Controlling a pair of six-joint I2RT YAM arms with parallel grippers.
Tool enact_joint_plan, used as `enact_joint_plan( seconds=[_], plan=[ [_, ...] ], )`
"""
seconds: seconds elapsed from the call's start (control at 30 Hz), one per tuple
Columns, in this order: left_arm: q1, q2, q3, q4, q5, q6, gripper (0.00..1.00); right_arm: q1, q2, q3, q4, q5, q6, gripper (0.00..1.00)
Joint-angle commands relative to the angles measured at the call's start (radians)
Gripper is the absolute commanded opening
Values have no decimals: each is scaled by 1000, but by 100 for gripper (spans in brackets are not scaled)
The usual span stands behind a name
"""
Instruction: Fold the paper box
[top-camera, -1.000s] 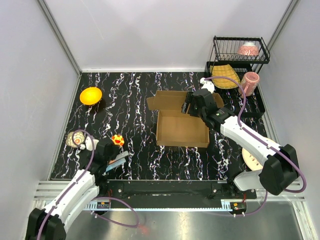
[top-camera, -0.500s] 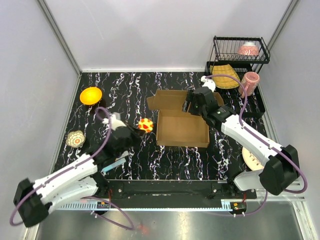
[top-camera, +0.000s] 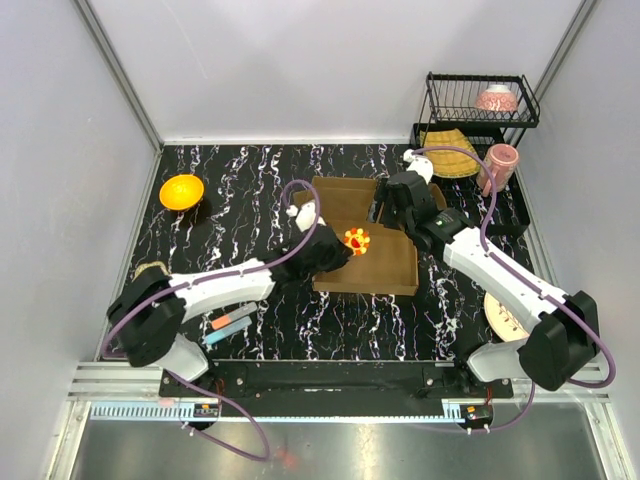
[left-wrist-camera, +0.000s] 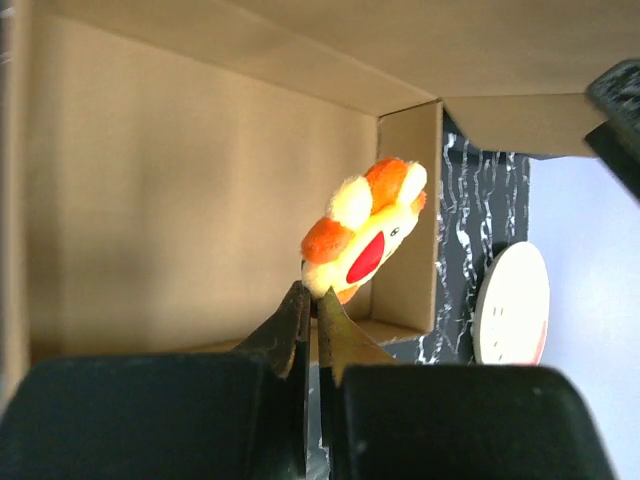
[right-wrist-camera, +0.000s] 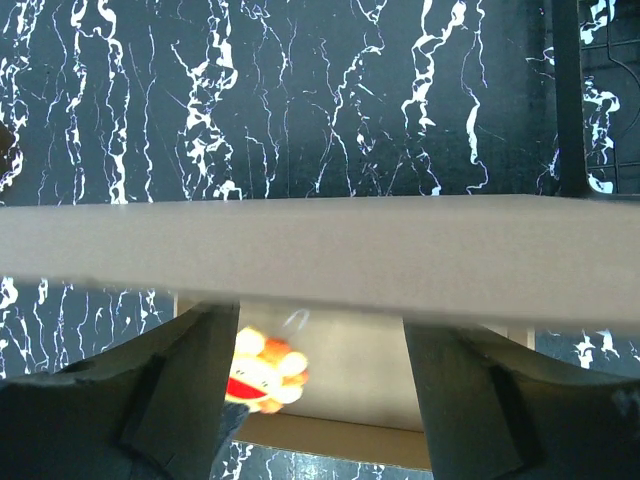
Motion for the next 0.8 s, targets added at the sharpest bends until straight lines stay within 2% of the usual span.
enact_joint_plan(
  seconds=[0.0,0.13,0.17,0.37,0.53,0.77],
  plan=[
    [1,127,153,88,75,55,2,-7,-1,48,-6,21,-16,72],
    [3,178,199,54,94,58,12,-6,-6,51,-14,17,-16,73],
    [3,170,189,52,93,57,22,-7,-8,49,-15,17,-16,72],
    [6,101,118,23,63,66,47,-7,-21,37,-15,27,-21,73],
    [1,5,51,-3,50,95,52,-7,-41,38,-20,18,-22,73],
    [-50,-328,-100,-125,-79,189,53,-7,-96,42,-56,-13,-41,73]
  ],
)
